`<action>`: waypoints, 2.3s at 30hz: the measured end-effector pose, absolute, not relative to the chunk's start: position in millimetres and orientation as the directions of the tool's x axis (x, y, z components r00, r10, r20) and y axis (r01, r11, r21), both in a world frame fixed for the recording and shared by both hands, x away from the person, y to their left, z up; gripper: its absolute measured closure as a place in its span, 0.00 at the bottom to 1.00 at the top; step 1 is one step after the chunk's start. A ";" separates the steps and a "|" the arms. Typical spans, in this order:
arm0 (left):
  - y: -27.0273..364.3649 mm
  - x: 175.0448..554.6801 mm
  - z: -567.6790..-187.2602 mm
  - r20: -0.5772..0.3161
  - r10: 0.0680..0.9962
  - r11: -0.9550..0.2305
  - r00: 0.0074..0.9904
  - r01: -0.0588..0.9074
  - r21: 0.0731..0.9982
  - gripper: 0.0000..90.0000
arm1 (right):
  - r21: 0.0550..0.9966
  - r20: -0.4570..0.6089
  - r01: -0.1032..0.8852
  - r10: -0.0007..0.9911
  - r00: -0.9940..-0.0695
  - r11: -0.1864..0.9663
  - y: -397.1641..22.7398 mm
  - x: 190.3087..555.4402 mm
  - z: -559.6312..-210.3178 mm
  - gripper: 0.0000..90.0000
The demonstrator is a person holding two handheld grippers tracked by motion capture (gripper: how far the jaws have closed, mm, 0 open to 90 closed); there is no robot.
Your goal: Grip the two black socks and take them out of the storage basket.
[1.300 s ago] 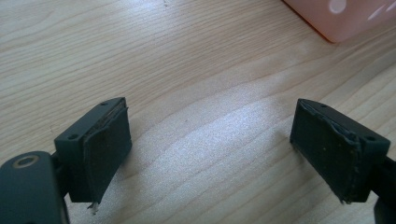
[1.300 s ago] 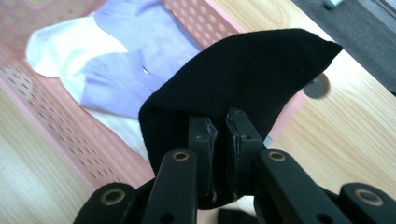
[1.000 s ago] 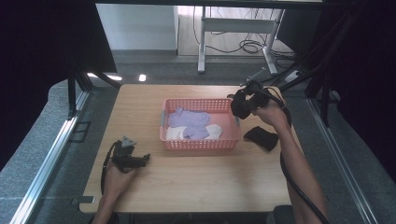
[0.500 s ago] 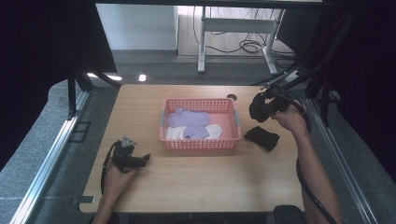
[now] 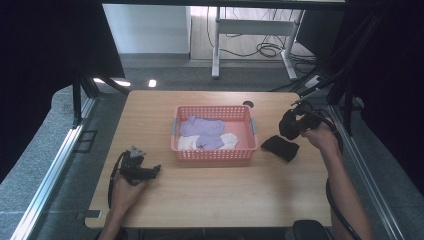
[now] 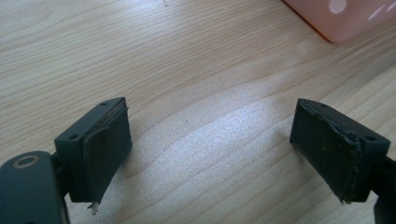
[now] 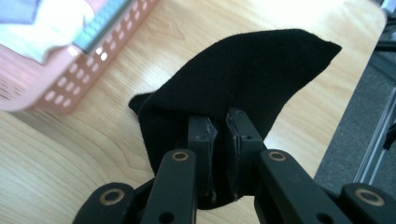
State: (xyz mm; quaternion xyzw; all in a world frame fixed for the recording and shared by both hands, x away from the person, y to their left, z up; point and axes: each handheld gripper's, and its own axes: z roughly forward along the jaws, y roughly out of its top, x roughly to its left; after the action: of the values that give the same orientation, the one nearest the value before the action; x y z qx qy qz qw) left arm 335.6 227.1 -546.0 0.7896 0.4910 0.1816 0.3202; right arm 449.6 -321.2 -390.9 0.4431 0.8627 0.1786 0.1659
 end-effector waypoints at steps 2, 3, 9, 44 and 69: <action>227.1 335.6 -546.0 -0.028 0.892 -0.312 0.452 0.659 0.684 0.14 | 0.444 -0.122 0.716 0.827 -0.548 0.540 -322.6 449.5 -399.5 0.91; 226.7 335.6 -546.1 -0.031 0.893 -0.307 0.449 0.659 0.686 0.14 | 0.439 -0.122 0.718 0.827 -0.548 0.541 -323.0 449.7 -403.0 0.90; 227.4 335.6 -545.7 -0.025 0.890 -0.318 0.455 0.659 0.681 0.14 | 0.407 -0.102 0.737 0.828 -0.551 0.540 -324.7 451.9 -431.4 0.90; 227.4 335.6 -545.6 -0.025 0.891 -0.318 0.454 0.660 0.681 0.14 | 0.380 -0.043 0.780 0.852 -0.521 0.496 -335.5 447.5 -464.4 0.49; 227.3 335.5 -545.6 -0.025 0.891 -0.318 0.454 0.660 0.681 0.14 | 0.475 -0.048 0.651 0.756 -0.653 0.592 -289.5 390.9 -439.0 0.25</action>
State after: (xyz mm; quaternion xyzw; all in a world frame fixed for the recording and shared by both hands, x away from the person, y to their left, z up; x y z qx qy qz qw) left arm 335.5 227.3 -545.6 0.7912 0.4901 0.1813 0.3177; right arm 390.9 -289.5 -439.0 0.3981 0.8837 0.2130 0.1232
